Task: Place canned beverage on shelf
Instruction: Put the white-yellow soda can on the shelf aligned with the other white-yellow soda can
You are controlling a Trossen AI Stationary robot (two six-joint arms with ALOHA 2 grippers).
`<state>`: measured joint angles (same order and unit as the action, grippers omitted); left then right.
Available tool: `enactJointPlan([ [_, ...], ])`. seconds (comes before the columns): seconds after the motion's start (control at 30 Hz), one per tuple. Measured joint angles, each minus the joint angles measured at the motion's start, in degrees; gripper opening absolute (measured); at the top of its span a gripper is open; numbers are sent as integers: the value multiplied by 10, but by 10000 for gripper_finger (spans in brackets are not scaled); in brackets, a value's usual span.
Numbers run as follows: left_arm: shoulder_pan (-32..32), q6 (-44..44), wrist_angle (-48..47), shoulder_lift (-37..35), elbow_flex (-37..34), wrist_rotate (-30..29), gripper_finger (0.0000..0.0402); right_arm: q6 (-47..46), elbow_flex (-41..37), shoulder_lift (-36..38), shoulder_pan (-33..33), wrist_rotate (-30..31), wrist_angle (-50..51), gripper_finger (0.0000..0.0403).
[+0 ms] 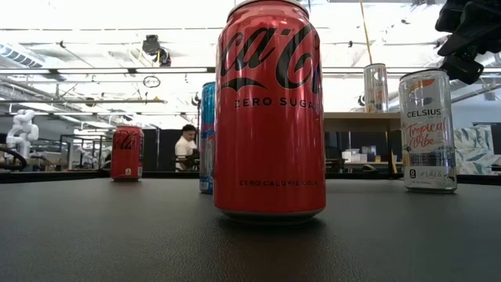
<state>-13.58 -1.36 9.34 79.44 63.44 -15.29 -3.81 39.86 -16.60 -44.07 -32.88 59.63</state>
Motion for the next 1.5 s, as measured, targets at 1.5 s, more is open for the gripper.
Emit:
enactJointPlan([
  [1.5,-22,-33,6,0,1,33,371,-93,-9,-33,0,-80,-609,265],
])
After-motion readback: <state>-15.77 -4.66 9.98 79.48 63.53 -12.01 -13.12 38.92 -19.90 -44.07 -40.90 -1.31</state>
